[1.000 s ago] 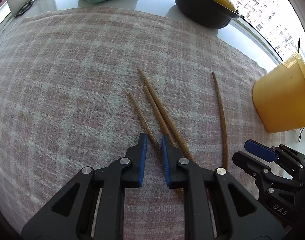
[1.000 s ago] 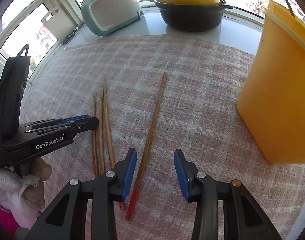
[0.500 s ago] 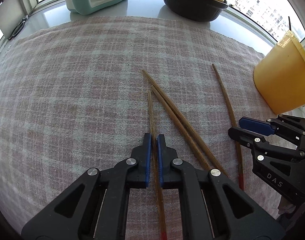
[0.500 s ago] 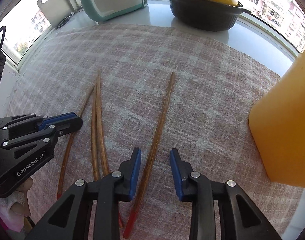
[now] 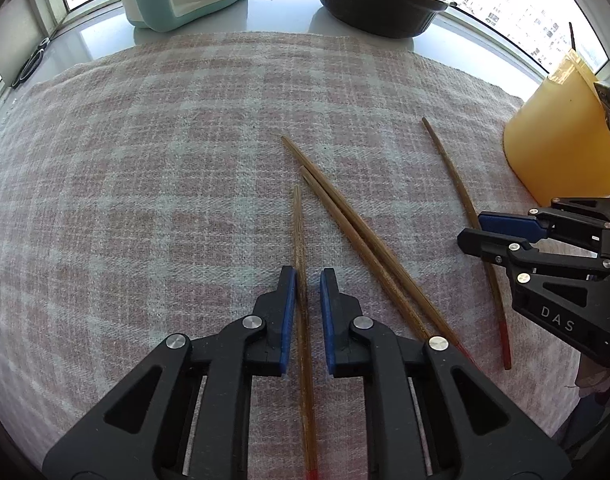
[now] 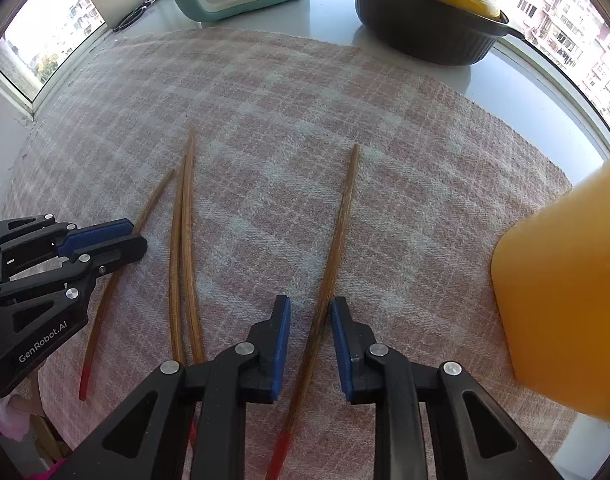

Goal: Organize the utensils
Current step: 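Grasp a wooden chopstick with the left tool while the right tool grasps another chopstick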

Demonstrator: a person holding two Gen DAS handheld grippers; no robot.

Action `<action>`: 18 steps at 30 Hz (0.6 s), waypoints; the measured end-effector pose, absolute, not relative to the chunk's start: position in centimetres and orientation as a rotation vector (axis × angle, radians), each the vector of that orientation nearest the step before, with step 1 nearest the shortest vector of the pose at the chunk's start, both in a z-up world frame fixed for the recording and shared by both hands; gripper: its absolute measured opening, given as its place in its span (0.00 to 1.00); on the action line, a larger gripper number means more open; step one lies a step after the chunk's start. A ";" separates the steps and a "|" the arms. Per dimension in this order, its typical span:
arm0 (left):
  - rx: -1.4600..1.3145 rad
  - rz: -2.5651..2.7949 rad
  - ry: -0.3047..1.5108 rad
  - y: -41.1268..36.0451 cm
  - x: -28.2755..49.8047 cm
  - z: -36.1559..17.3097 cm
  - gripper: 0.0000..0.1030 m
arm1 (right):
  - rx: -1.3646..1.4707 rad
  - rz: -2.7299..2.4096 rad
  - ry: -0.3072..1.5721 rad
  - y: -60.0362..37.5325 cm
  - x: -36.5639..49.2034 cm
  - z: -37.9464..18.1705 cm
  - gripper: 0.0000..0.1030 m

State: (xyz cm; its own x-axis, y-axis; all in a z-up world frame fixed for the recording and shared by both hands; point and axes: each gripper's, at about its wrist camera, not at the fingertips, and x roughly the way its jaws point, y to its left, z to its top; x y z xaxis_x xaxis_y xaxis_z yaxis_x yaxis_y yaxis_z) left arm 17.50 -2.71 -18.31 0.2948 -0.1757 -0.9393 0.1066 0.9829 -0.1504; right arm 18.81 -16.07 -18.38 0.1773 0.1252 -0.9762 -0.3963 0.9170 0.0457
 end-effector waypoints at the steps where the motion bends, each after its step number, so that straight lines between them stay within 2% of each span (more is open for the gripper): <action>1: -0.071 -0.187 1.256 -2.6 17.5 -18.3 0.10 | -0.249 0.369 1.341 -15.8 18.8 -18.4 0.18; 2: -0.082 -0.183 1.254 -2.4 17.5 -18.4 0.04 | -0.257 0.368 1.335 -15.8 18.7 -18.4 0.13; 3: -0.103 -0.186 1.253 -2.1 17.3 -18.4 0.03 | -0.263 0.366 1.330 -15.7 18.6 -18.4 0.06; 18: -0.404 -0.171 1.120 1.3 12.2 -16.0 0.03 | 0.032 0.376 1.181 -20.3 13.9 -14.7 0.04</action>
